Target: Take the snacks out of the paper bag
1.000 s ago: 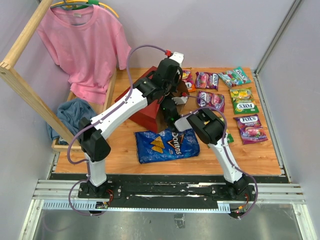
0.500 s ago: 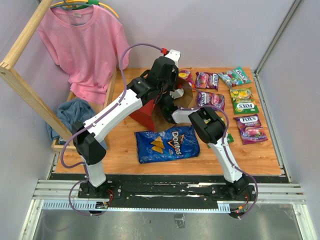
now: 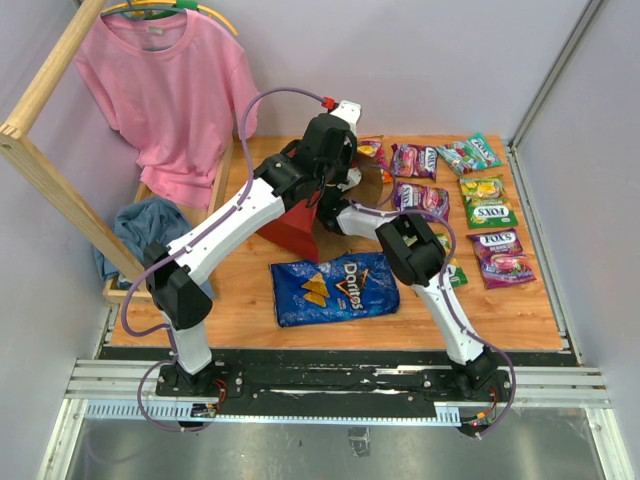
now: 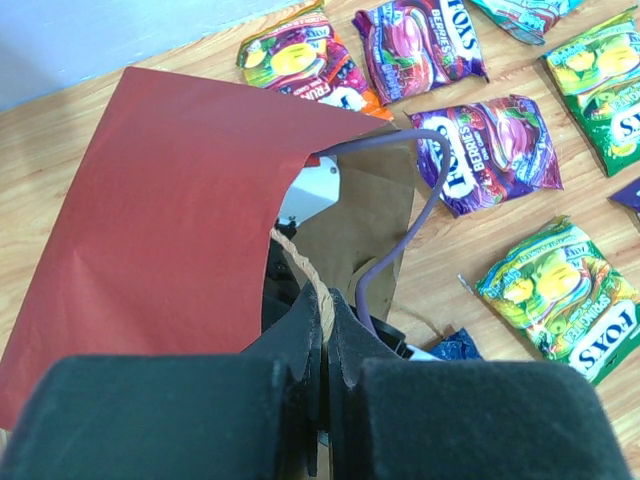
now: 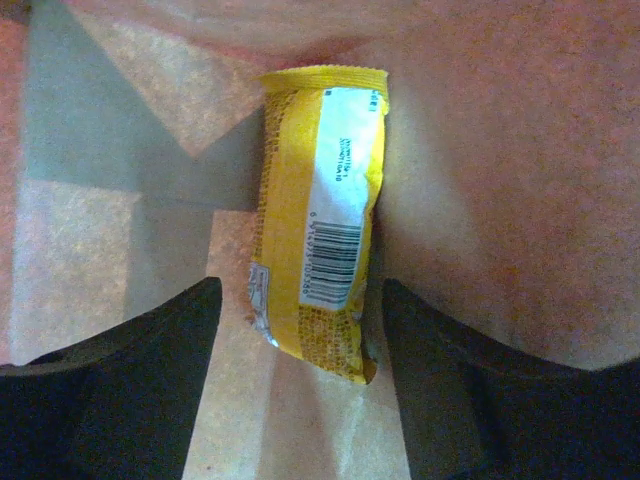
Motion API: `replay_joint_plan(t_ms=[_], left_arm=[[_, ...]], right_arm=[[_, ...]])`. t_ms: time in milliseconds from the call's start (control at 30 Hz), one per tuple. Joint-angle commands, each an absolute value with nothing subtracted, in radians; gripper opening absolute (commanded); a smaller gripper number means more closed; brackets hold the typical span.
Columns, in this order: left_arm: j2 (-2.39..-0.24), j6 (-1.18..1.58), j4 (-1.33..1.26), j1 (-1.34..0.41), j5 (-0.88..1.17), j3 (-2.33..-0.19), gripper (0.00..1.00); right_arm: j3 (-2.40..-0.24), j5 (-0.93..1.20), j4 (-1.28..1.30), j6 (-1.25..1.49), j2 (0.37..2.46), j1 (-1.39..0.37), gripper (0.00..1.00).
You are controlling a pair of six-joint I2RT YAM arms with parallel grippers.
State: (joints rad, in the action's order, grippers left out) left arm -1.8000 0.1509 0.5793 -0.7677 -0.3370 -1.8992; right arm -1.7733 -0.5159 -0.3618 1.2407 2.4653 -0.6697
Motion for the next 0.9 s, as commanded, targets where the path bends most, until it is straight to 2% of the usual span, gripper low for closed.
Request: replay_joint_plan(t_ms=[0, 233, 333, 633, 867], left_arm=[[-1.784, 0.146, 0.562, -0.766, -0.322, -1.911, 0.0], [-1.784, 0.138, 0.56, -0.765, -0.334, -1.901, 0.0], [-1.786, 0.129, 0.561, -0.765, -0.361, -1.893, 0.01], [-1.792, 0.107, 0.562, -0.72, -0.47, -1.865, 0.01], [-1.808, 0.118, 0.541, -0.642, -0.508, -1.849, 0.01]], right_arm=[[-1.829, -0.511, -0.27, 1.258, 2.531, -0.639, 0.62], [-1.808, -0.476, -0.368, 1.238, 2.538, -0.627, 0.22], [-1.786, -0.477, -0.41, 1.202, 2.517, -0.626, 0.02], [-1.532, -0.503, -0.589, 1.031, 2.26, -0.656, 0.01], [-1.304, -0.464, -0.704, 1.012, 2.093, -0.721, 0.01]])
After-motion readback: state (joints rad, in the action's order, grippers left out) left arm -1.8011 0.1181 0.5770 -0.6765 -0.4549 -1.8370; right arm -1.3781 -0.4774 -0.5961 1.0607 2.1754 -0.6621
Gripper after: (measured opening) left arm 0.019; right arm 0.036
